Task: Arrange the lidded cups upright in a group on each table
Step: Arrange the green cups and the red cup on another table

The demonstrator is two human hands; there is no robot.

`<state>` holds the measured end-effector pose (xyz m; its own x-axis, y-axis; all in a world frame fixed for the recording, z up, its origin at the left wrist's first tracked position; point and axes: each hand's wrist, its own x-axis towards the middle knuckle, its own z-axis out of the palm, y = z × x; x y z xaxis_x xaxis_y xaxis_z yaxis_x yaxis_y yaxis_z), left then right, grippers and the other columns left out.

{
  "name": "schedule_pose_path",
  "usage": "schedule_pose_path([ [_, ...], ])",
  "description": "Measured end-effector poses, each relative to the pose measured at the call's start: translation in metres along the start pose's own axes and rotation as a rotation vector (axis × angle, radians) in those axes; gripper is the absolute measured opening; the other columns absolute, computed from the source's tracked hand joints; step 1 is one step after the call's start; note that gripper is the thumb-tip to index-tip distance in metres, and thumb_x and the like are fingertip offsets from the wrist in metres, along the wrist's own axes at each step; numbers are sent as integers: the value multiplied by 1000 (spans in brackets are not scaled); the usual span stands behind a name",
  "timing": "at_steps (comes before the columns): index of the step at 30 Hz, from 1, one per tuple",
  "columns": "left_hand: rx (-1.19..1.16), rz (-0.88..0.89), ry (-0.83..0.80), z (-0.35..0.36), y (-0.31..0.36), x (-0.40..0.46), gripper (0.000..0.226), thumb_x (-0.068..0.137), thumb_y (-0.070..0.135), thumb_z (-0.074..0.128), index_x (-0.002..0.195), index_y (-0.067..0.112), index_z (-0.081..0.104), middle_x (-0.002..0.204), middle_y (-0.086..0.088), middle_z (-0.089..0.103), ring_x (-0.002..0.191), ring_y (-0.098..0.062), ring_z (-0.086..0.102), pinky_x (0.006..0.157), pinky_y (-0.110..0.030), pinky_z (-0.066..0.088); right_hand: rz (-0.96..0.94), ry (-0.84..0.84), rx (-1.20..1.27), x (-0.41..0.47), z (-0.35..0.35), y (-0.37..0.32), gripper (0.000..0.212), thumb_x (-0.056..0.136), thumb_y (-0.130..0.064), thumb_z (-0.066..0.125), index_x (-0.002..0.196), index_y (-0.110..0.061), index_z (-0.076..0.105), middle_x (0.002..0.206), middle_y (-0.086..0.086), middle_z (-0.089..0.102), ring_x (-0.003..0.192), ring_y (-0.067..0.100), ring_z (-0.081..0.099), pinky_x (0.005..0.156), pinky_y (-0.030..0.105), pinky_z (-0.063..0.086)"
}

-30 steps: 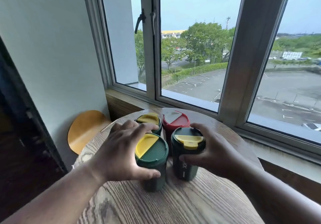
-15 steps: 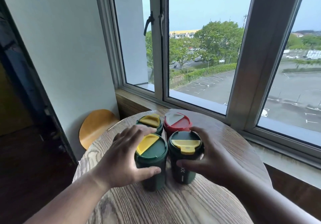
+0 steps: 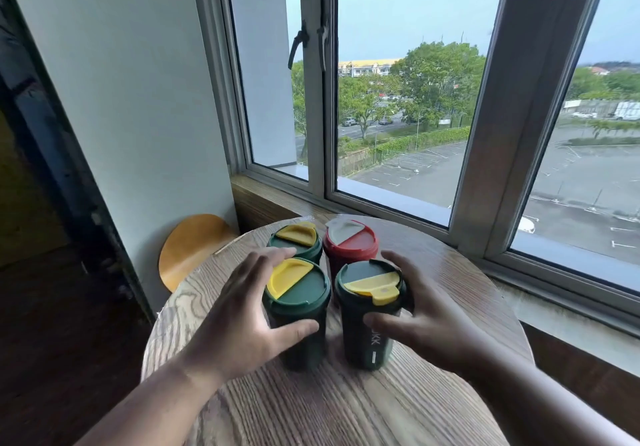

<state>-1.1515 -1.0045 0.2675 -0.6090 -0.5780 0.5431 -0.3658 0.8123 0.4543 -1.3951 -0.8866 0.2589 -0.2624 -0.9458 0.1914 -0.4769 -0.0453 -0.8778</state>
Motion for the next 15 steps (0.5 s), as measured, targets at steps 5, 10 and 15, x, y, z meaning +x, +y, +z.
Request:
schedule_pose_path([
  [5, -85, -10, -33, -2, 6, -4, 83, 70, 42, 77, 143, 35, 39, 141, 27, 41, 135, 4, 37, 107, -5, 24, -9, 59, -44, -7, 7, -3, 74, 61, -47, 92, 116, -57, 42, 109, -38, 56, 106, -13, 57, 97, 27, 51],
  [10, -5, -80, 91, 1, 8, -3, 88, 57, 63, 78, 134, 35, 45, 121, 19, 48, 121, 7, 43, 98, 1, 25, -25, 76, 84, -7, 10, -1, 68, 68, -30, 90, 118, -49, 48, 120, -20, 56, 104, -12, 60, 83, 16, 55],
  [15, -28, -79, 78, 4, 15, -10, 82, 67, 58, 70, 139, 36, 40, 132, 19, 45, 131, 2, 39, 105, -3, 24, -29, 7, 208, -6, 7, 8, 75, 75, -25, 86, 134, -43, 43, 128, -13, 62, 111, -10, 62, 90, 15, 53],
])
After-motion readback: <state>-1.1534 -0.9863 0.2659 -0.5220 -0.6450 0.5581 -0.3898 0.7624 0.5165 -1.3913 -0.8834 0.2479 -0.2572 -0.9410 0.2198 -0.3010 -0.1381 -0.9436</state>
